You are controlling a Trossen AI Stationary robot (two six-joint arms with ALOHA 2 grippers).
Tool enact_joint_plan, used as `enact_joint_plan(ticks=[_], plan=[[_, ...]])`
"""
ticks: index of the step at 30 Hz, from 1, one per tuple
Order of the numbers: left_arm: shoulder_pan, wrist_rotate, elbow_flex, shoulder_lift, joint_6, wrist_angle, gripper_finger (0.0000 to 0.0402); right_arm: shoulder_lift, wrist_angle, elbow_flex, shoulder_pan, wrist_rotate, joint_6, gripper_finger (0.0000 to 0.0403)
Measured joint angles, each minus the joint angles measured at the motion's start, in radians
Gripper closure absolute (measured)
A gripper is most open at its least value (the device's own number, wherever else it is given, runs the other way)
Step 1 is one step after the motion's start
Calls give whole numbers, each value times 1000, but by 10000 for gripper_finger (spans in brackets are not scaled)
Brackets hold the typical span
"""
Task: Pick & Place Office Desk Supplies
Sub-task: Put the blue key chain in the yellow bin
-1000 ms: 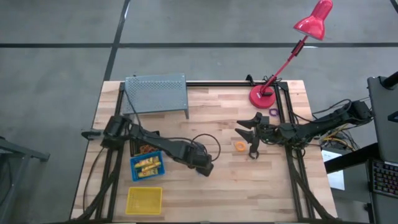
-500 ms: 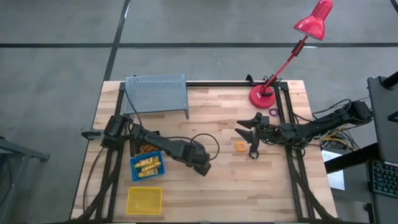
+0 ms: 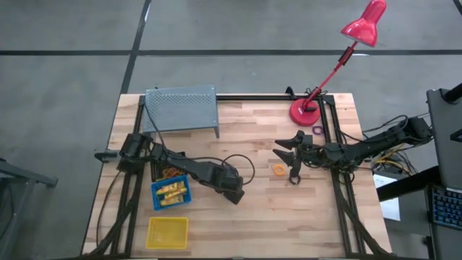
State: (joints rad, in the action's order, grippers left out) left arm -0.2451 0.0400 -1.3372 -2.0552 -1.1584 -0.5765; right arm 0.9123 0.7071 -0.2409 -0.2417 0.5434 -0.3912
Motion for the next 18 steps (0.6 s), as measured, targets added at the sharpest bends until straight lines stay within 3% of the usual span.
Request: enact_joint_plan(ticks=[7, 18], plan=[[0, -4, 1, -2, 0, 1, 335, 0, 0, 0, 0, 0, 0, 188], [-1, -8, 0, -3, 2, 9, 354, 0, 0, 0, 0, 0, 0, 188]])
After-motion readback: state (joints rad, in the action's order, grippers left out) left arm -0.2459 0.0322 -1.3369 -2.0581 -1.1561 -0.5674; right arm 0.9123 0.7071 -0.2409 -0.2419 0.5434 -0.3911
